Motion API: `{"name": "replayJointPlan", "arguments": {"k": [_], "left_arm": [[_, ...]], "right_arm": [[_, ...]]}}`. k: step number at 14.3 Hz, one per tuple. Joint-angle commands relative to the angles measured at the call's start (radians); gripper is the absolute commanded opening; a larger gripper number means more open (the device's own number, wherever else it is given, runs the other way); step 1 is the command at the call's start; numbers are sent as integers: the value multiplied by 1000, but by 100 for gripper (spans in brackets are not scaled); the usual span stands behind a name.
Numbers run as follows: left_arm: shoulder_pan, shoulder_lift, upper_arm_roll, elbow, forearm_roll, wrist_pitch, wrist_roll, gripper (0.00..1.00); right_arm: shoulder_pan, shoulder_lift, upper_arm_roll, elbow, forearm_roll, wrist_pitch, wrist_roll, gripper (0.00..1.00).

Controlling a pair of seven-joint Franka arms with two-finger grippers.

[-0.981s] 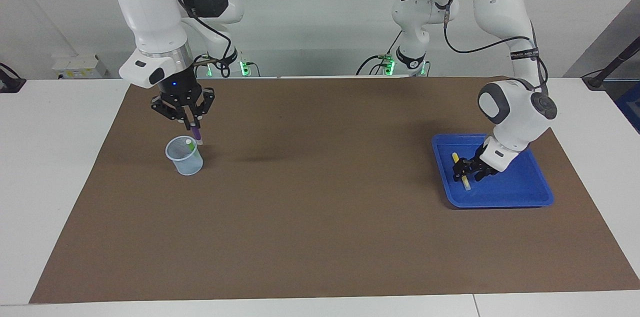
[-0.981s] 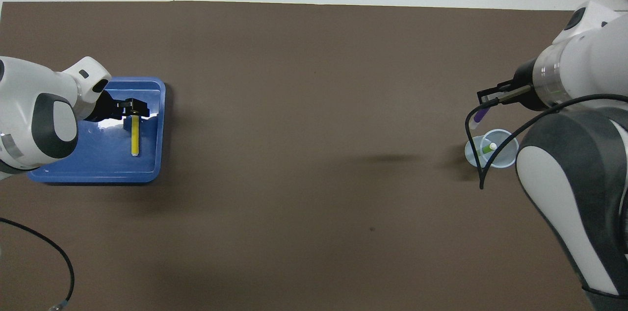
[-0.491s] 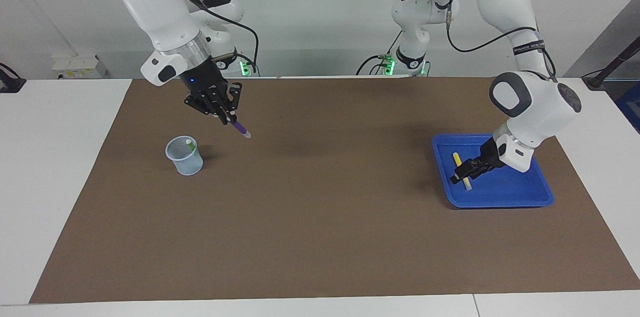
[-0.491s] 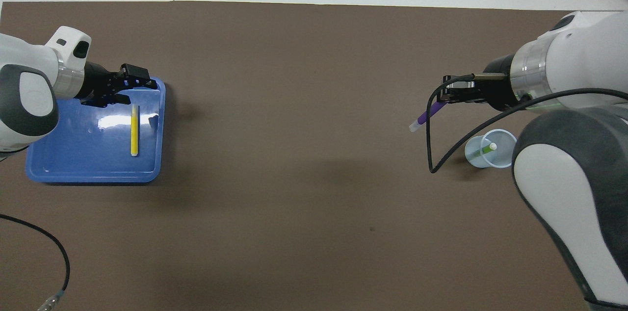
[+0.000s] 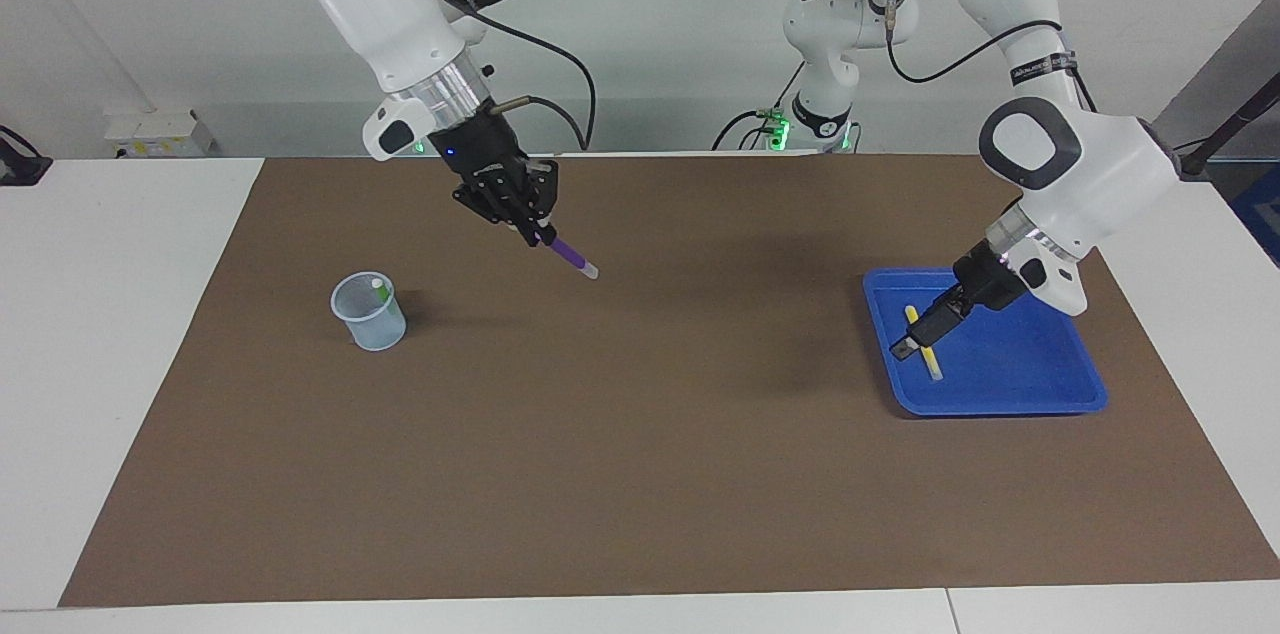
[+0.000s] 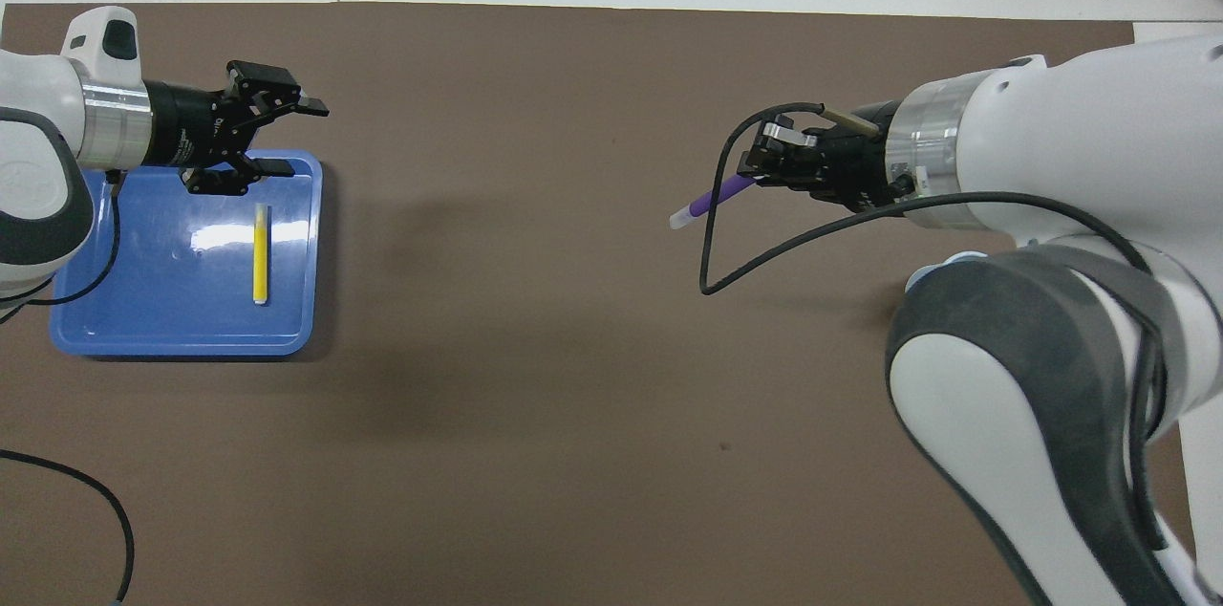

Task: Right arm passes pens to left for tray arrangement
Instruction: 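Carry the purple pen toward the left gripper while the left gripper approaches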

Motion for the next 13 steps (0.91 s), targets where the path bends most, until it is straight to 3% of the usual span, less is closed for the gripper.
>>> {"name": "replayJointPlan", "arguments": {"k": [1, 5, 9, 13], "left_arm": [[-54, -50, 12, -20, -34, -10, -209, 86], [-94, -101, 13, -60, -127, 11, -380, 84], [-111, -194, 12, -147, -236, 69, -491, 83], [-212, -270, 13, -238, -269, 252, -639, 83]], "right_arm": [[34, -7, 7, -30, 68, 75, 135, 0], [73, -7, 9, -47, 160, 148, 285, 0], [138, -6, 7, -114, 182, 312, 349, 0], [162, 0, 7, -148, 182, 379, 349, 0]]}}
